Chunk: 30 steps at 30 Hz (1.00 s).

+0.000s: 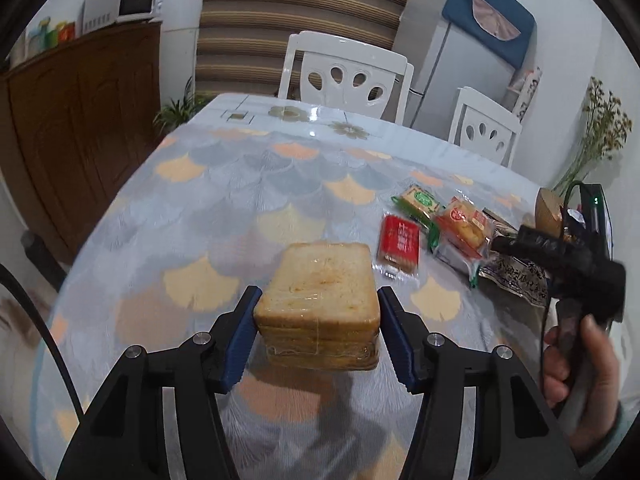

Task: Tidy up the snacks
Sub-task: 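Carry the purple bag and bread loaf with both tools over the brown bowl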

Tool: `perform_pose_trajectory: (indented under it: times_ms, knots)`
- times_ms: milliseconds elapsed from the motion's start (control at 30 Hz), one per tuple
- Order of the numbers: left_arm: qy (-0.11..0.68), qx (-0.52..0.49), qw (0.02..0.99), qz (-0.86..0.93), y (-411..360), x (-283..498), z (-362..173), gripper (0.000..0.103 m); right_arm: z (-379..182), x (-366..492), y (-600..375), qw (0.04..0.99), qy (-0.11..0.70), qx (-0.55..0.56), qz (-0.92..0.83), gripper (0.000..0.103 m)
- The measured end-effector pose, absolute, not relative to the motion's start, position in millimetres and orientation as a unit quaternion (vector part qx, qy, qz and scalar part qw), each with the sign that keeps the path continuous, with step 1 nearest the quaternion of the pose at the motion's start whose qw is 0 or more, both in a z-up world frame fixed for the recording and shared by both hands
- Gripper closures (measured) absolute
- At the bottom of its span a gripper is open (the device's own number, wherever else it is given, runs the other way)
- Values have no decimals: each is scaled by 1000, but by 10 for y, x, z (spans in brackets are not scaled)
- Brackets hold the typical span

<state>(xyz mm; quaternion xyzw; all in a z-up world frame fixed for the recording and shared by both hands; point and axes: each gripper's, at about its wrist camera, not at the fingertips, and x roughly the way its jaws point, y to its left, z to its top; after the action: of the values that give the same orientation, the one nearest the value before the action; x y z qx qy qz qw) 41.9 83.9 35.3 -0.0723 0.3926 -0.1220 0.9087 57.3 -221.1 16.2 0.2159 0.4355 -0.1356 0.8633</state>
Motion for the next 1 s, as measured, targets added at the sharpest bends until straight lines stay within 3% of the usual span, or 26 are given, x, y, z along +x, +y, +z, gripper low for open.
perform_pose_trajectory:
  times_ms: [133,467,600,667,867,1000]
  knots:
    - [402,-72,904,-122,774,352,272,49,180,457,-2186,877,436,176,-103,26]
    - [418,-53,897,-134,575,74,244,50,195,-368,-2397,876,471,55,90,27]
    - [423,-55,895,-132,519,56,221,49,255,-578,-2649,878,471,58,62,18]
    - [424,-62,894,-132,500,68,211,40,269,-626,-2768,874,472,98,61,17]
    - [441,-26,890,-109,351,124,89,40,201,-736,-2789,859,471,191,57,8]
    - [443,-9,891,-98,302,142,74,42,137,-688,-2655,863,472,175,35,3]
